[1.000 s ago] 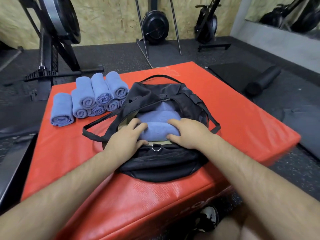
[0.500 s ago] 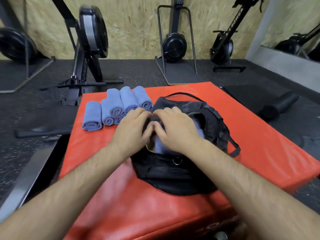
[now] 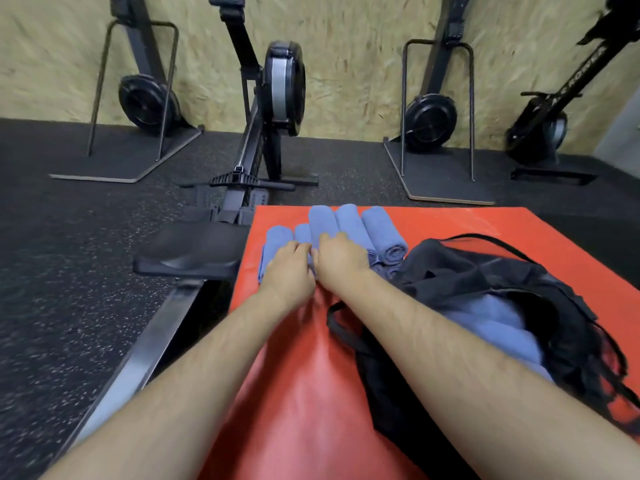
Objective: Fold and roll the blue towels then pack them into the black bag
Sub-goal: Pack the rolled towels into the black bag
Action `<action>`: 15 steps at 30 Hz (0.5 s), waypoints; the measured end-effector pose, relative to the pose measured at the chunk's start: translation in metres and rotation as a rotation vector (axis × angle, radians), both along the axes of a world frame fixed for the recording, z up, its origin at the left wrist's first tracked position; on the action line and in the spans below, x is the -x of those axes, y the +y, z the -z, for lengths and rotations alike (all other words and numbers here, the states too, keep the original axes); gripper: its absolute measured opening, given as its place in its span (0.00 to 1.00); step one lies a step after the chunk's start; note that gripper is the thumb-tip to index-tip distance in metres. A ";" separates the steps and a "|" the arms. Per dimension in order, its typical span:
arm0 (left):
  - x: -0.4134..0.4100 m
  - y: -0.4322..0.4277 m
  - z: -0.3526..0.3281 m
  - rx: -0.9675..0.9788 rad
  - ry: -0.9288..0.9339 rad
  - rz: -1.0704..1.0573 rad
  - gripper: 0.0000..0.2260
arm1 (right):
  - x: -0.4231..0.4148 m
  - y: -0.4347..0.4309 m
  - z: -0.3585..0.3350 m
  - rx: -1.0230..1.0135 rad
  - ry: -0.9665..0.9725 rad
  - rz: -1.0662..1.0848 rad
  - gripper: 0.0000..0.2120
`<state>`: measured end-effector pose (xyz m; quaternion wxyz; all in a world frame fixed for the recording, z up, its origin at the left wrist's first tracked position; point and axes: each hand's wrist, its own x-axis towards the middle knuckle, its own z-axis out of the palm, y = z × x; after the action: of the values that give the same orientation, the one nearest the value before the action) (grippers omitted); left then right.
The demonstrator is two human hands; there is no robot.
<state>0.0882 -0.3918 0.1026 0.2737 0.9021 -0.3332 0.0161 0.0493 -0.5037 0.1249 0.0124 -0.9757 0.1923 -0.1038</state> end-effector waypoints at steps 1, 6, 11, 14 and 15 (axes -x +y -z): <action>-0.007 0.001 0.004 -0.012 0.027 -0.010 0.16 | -0.008 -0.001 0.003 -0.046 0.010 0.050 0.20; -0.022 0.000 0.009 0.093 0.252 -0.096 0.18 | -0.023 -0.006 0.002 -0.167 -0.021 0.174 0.20; 0.005 -0.010 -0.022 0.497 0.570 -0.091 0.16 | 0.024 0.010 -0.009 -0.214 -0.281 0.113 0.16; 0.031 -0.011 -0.031 0.648 0.744 -0.047 0.21 | 0.070 0.019 -0.011 -0.325 -0.444 0.022 0.14; 0.041 -0.011 -0.033 0.690 0.792 -0.004 0.23 | 0.085 0.021 -0.013 -0.378 -0.483 0.009 0.15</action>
<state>0.0467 -0.4025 0.1352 0.6598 0.6971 -0.1779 -0.2167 -0.0362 -0.4826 0.1382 0.2388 -0.9024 0.2040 -0.2951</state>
